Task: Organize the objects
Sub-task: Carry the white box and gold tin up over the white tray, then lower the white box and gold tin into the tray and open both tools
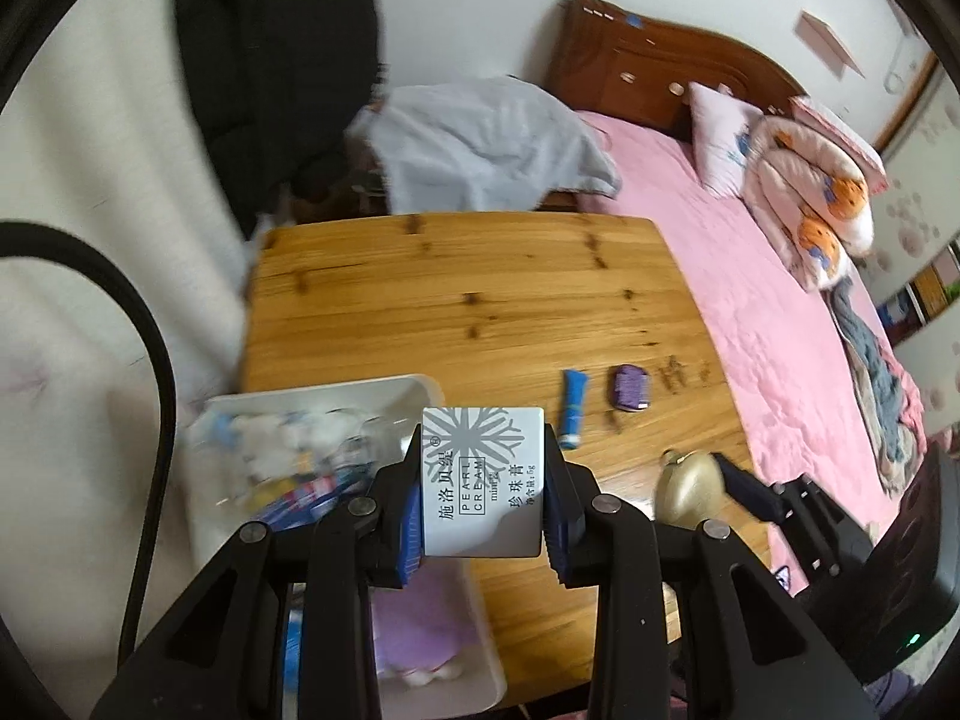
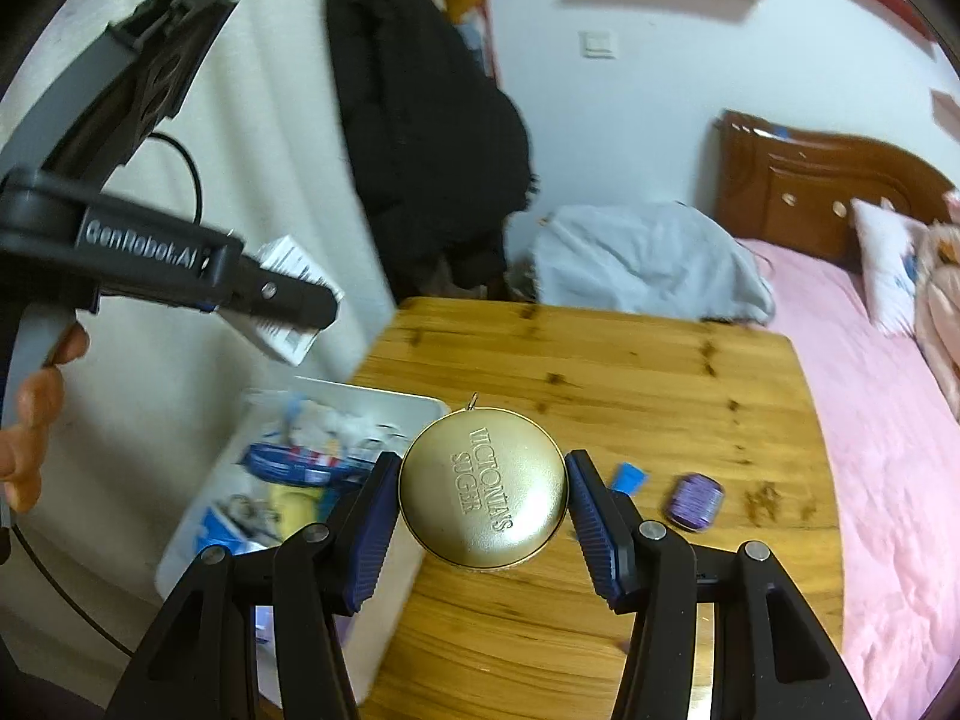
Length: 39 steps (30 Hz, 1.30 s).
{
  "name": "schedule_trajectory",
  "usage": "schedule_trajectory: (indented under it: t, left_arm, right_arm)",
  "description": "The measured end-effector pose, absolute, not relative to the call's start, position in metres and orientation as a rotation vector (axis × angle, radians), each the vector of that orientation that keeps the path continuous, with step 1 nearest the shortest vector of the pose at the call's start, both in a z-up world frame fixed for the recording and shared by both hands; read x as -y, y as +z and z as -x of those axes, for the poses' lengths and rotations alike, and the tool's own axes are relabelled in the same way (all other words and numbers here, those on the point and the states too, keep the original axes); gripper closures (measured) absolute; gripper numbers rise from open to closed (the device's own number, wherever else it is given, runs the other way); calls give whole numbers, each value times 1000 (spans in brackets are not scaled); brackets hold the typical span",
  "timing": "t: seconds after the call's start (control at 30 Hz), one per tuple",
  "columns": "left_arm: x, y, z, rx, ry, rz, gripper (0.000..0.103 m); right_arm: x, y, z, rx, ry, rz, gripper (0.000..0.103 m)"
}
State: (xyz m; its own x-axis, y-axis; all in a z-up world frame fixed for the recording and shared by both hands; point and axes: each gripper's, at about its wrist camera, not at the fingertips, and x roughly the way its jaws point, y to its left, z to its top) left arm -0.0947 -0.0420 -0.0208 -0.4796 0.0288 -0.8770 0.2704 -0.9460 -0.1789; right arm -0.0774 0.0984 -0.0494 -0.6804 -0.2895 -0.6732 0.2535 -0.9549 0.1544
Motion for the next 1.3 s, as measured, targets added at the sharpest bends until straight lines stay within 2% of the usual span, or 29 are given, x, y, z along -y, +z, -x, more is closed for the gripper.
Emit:
schedule_trajectory:
  t: [0.4,0.6,0.87,1.07,1.3]
  left_arm:
    - [93,-30,13,-350,-2392,-1507,69]
    - [101,-60,-2,-412,-2345,-1560,69]
    - [115,-112,-8,-500,-2270,-1639,69]
    - [120,-141,-2,-511,-2212,-1697,69]
    - [116,-154,9,-494,-2189,-1734,68]
  right_arm:
    - [-20,-40,72,-107,-2480,-1029,47]
    - [9,-51,73,-192,-2423,-1038,47]
    - [43,-96,72,-383,-2375,-1087,47]
    - [56,-129,70,-454,-2324,-1138,47]
    - [60,-139,67,-506,-2282,-1141,47]
